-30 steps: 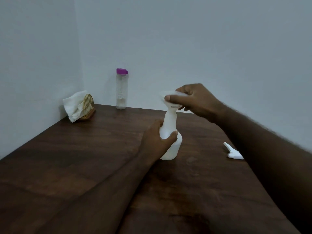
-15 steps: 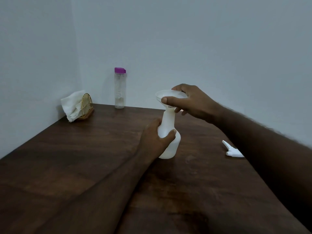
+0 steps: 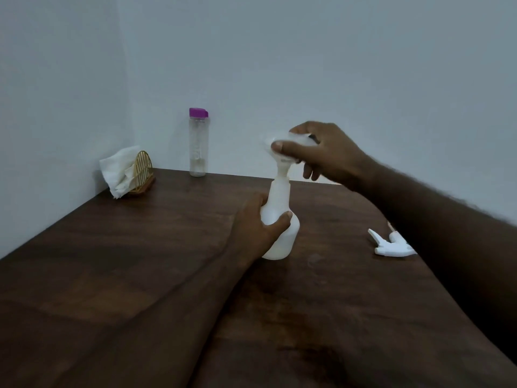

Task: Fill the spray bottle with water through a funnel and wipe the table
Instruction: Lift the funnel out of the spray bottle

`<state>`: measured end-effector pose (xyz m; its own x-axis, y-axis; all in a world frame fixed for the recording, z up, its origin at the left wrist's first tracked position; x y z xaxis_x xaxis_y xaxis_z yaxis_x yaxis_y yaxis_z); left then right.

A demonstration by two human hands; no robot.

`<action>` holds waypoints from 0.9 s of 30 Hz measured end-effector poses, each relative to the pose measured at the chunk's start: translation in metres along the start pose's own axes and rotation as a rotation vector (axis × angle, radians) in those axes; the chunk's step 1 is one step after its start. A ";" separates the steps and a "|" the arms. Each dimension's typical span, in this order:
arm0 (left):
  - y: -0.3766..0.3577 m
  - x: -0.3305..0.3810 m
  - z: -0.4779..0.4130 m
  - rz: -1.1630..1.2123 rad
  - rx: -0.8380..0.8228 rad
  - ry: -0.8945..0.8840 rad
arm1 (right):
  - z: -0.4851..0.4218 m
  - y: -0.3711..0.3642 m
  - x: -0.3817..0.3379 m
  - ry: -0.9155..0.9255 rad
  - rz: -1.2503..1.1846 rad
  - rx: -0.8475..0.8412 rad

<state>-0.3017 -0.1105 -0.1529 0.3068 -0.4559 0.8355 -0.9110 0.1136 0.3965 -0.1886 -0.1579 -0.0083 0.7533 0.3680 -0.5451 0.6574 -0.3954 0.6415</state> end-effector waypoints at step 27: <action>0.002 -0.002 -0.001 0.003 -0.012 -0.012 | 0.010 -0.018 0.004 -0.063 -0.034 0.005</action>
<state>-0.3041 -0.1087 -0.1534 0.3005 -0.4663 0.8320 -0.9084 0.1261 0.3987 -0.1973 -0.1580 -0.0278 0.7305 0.3272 -0.5995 0.6823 -0.3876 0.6198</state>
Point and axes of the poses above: each hand's wrist, its own z-axis away from the middle knuckle, its own y-axis out of the back of the hand, x = y × z, the point moved 8 cm from there along -z, towards the middle knuckle, and after that the axes turned 6 degrees about y, right-handed, at the moved point
